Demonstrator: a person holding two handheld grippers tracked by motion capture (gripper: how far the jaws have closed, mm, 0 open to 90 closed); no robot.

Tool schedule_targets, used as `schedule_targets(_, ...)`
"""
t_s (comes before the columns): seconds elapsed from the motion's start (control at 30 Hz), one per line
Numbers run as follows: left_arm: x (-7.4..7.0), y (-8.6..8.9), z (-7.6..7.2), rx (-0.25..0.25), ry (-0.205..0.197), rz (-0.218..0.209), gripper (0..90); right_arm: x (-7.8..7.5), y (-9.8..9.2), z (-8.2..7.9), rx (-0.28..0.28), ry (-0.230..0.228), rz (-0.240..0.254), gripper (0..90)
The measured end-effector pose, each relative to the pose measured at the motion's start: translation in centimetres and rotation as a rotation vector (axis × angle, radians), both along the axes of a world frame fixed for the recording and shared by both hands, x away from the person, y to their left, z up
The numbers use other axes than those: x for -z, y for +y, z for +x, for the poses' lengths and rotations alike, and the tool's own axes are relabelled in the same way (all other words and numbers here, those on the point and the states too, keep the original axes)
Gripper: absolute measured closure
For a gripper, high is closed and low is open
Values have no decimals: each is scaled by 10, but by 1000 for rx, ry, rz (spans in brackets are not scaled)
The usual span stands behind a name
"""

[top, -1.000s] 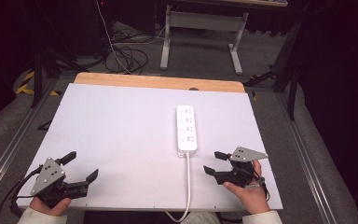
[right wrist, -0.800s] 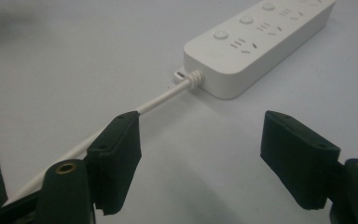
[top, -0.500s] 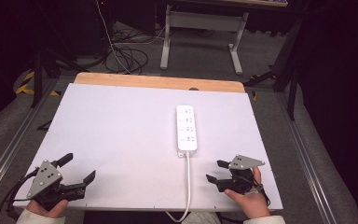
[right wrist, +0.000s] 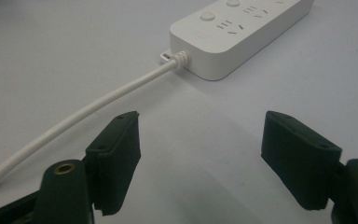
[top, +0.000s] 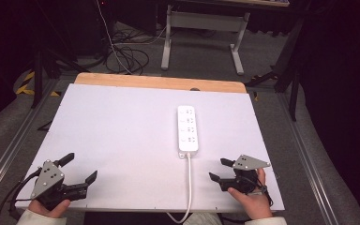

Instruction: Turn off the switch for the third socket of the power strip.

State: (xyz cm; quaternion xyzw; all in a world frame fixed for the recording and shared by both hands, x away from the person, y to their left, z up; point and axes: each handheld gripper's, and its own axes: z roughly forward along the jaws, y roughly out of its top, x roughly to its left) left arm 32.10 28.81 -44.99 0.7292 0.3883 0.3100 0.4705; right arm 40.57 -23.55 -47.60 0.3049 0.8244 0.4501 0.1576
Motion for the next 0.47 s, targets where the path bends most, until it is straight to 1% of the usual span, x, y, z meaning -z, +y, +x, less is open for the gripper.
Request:
schedule_targets(0.1, 0, 0, 0, -2, -2, 8, 89, 1, 0, 0, 1, 2, -3, 288)
schedule_targets(0.27, 1, 0, 1, 1, 3, 2, 89, 1, 0, 0, 5, -2, 5, 288)
schedule_targets(0.37, 0, 1, 0, 8, -2, -10, 86, 2, 0, 1, 7, 2, 5, 288)
schedule_targets(0.47, 0, 1, 0, 9, -5, -10, 85, 2, -1, 0, 13, -4, 2, 288)
